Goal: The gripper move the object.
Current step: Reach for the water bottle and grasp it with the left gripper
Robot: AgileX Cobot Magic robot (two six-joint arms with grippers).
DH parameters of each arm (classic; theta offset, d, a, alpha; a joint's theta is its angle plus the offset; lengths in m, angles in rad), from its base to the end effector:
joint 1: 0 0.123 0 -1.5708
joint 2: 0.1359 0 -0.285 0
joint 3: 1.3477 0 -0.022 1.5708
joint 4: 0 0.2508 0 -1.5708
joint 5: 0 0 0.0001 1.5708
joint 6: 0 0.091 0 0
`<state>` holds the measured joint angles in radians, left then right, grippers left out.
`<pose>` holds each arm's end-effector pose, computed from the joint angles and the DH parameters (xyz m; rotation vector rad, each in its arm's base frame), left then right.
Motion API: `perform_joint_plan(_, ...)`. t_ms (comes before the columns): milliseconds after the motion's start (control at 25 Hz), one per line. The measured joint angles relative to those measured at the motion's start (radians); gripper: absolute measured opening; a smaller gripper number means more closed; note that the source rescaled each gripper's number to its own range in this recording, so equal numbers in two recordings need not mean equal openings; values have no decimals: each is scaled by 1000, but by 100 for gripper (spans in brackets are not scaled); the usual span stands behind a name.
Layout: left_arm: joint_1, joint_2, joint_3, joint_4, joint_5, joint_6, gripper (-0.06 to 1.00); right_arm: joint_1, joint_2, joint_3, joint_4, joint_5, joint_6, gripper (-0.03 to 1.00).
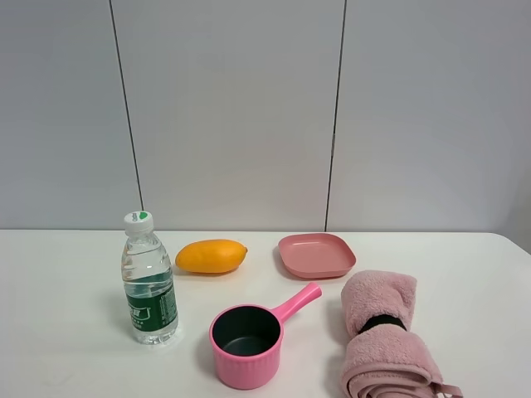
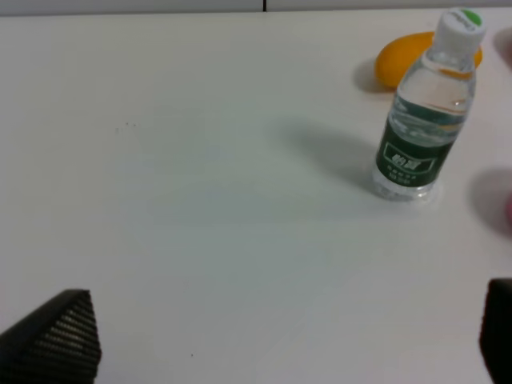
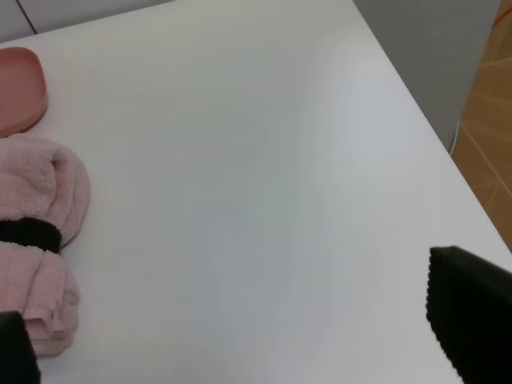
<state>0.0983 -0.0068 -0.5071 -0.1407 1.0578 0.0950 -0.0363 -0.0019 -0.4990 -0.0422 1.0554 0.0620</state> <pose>-0.0059 -0.0118 0.2801 0.0041 2.0199 -0.0453 -0.0049 -0.0032 0.2775 0.1019 2.0350 -0.0343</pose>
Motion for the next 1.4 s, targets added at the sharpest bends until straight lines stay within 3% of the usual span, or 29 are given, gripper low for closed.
perform_joint_plan(1400,0,0,0,0,0,0,100,0,0,0,0,0,0,100)
